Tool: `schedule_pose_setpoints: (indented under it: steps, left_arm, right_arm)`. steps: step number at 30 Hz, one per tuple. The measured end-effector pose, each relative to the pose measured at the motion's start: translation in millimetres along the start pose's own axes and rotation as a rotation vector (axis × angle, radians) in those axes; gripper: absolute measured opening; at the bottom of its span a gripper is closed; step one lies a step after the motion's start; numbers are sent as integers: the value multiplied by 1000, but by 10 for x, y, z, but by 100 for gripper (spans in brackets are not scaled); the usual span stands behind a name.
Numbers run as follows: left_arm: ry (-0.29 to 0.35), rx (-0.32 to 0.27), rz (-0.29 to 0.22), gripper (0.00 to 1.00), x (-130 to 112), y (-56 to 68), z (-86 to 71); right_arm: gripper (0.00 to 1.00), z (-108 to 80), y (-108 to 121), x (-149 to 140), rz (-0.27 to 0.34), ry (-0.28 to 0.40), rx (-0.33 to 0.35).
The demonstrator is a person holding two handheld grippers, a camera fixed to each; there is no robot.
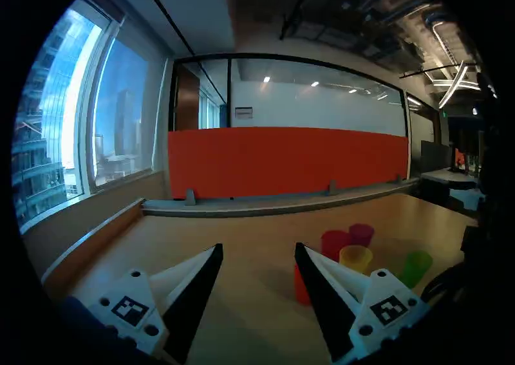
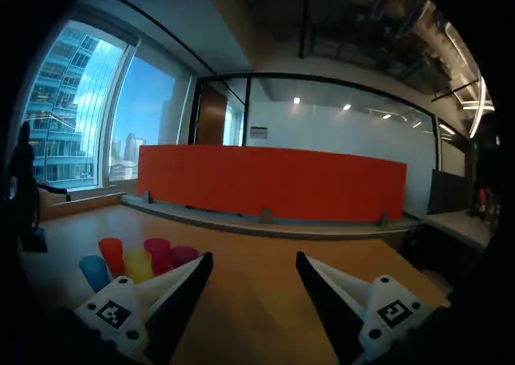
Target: Pour water
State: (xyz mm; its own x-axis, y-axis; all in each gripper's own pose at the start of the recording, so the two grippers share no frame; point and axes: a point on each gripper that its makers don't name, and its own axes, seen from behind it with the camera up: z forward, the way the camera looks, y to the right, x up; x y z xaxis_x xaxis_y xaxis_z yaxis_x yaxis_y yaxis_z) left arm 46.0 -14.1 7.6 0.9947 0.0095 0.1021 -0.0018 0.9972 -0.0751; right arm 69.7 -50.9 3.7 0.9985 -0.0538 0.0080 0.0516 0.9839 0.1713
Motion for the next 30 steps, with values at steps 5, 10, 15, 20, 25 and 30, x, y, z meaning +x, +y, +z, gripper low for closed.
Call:
schedule_pose_setpoints:
  steps: [5,10,15,20,25,30]
  left_arm:
    - [50,33,-25,82,154,-82,-24]
    - [99,66,-19,82,287,-143,-71]
    - [121,83,7,82,290,-153,-109]
    - [141,107,31,82,260,-154,-130]
    - [158,122,28,82,175,-131,-134]
    - [150,137,28,82,-9,-123,-107]
  right_arm:
    - [100,-18,60,155,0,48,-41]
    - [100,-57,92,244,-10,78,-74]
    - [100,-88,128,261,-15,92,-97]
    - [100,-118,91,291,-11,110,-89]
    - [100,-134,76,314,13,127,-79]
    - [100,-128,127,289,25,115,-92]
